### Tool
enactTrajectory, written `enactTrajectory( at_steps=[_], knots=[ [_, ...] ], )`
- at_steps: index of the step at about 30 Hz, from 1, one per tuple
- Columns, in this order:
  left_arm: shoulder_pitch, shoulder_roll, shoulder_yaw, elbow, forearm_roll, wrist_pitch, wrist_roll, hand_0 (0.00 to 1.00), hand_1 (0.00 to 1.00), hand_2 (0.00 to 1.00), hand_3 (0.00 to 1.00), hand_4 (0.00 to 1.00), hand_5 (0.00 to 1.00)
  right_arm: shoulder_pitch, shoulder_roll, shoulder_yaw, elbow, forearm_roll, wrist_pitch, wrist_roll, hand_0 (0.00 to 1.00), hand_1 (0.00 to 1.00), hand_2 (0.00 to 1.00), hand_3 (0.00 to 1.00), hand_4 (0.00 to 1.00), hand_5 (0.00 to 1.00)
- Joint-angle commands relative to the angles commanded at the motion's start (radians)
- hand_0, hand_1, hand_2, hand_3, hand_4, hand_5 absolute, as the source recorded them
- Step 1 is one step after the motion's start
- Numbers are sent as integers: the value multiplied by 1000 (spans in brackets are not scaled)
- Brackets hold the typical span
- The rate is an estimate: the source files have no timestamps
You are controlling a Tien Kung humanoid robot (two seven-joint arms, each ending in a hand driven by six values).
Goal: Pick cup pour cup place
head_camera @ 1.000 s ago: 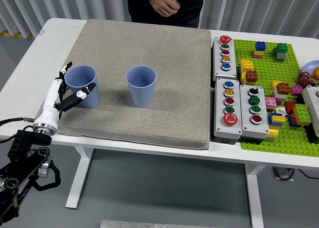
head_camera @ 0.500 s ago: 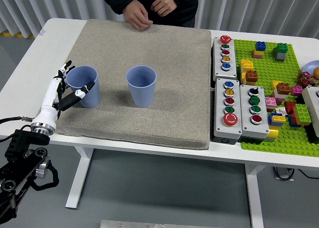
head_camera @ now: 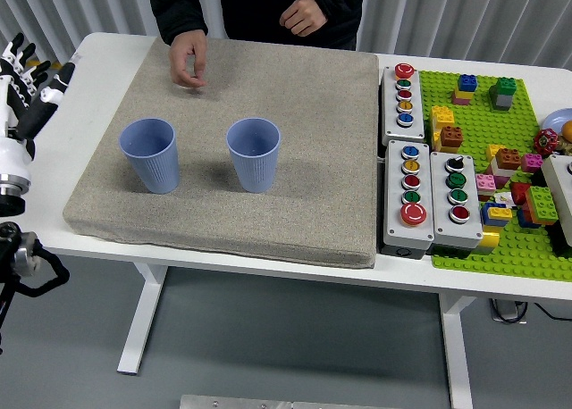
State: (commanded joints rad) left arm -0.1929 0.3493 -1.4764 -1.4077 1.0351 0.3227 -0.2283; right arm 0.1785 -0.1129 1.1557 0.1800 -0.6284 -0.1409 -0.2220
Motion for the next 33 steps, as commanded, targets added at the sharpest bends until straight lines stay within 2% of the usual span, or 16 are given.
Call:
enactTrajectory(
  at_steps=[3,7,9,13,16,22,29,30,33],
  knots=[
    [-29,28,-31,15,-130,4,-17,782,777,872,856,839,998,-1,0,-2,0,2,0,0,721,687,734,697,321,297],
    [-77,76,-72,84,-299,-32,-31,775,764,854,831,804,998,-3,-1,-9,0,11,-1,2,721,686,734,697,321,295],
    [-102,95,-80,136,-383,-60,-26,775,764,854,831,804,998,-5,-2,-10,0,10,-1,2,721,686,734,697,321,295],
    [-116,111,-86,197,-550,-98,-21,782,771,865,840,797,998,-8,-3,-13,0,13,-1,3,721,686,734,698,321,295],
    [-114,110,-89,215,-658,-114,-19,782,771,865,840,797,998,-10,-2,-15,0,16,-2,3,721,686,734,698,321,295],
    [-112,101,-90,228,-689,-126,-19,781,771,868,853,800,998,-9,-1,-14,0,17,-2,5,721,686,734,698,322,295],
    [-113,100,-98,223,-654,-134,-15,778,768,869,863,808,998,-5,-1,-14,0,21,-3,5,721,686,734,698,323,295],
    [-113,99,-100,223,-648,-134,-13,775,767,867,878,863,998,-5,-1,-14,0,22,-3,5,721,687,734,698,323,294],
    [-113,97,-104,223,-635,-138,-7,775,767,867,878,863,998,-4,-1,-13,0,21,-3,5,721,687,734,698,323,294]
  ],
)
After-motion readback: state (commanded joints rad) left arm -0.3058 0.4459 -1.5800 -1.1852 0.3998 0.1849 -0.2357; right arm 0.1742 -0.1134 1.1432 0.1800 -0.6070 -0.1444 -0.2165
